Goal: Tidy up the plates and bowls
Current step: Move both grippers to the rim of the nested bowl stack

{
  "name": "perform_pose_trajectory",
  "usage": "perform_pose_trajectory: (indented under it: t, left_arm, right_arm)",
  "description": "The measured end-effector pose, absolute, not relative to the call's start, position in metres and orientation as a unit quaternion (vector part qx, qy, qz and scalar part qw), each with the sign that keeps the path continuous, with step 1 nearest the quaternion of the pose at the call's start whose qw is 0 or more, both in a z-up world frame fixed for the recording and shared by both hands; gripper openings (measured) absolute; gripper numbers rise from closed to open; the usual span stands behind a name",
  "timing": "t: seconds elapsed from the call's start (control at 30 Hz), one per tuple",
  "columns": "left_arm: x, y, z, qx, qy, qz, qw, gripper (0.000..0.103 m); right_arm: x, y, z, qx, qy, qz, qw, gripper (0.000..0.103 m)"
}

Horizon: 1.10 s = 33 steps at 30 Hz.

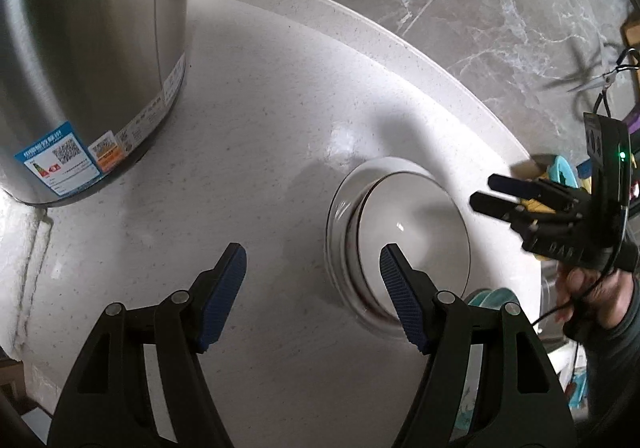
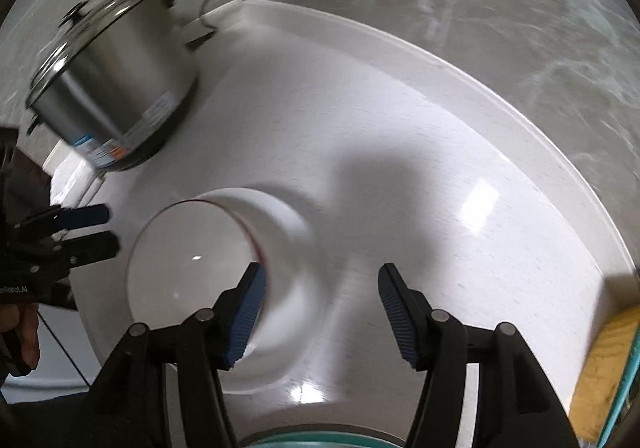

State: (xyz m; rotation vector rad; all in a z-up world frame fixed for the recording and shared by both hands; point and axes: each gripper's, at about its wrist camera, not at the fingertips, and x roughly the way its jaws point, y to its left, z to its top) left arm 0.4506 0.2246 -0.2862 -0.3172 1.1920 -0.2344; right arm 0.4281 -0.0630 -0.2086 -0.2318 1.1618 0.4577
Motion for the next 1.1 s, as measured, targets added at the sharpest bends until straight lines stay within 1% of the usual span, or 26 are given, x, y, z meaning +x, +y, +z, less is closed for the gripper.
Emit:
perform_pose_trajectory:
  t: [0.27, 0.7, 0.97, 1.1]
  left_arm:
    - [0.45, 0.249, -0.296, -0.144, 0.575, -0.098, 0.799, 0.068]
    - [0.458, 0.235, -0.322, -0.151, 0.601, -0.118, 0.776, 0.068]
    - [0.462, 0.239, -0.327, -0.148, 0.606, -0.106, 0.774, 0.068]
    - [0.464, 0.235, -0.322, -0.15, 0.596, -0.111, 0.781, 0.068]
  right_arm:
    - [0.429, -0.085, -0.224, -0.076, 0.574, 0.186, 0.794, 0.062]
    - [0.426, -0.08, -0.23, -0.075, 0.582, 0.193, 0.786, 0.062]
    - [0.426, -0.078, -0.235, -0.074, 0.587, 0.195, 0.783, 0.062]
    - [0.426, -0.078, -0.235, -0.074, 0.586, 0.194, 0.783, 0.062]
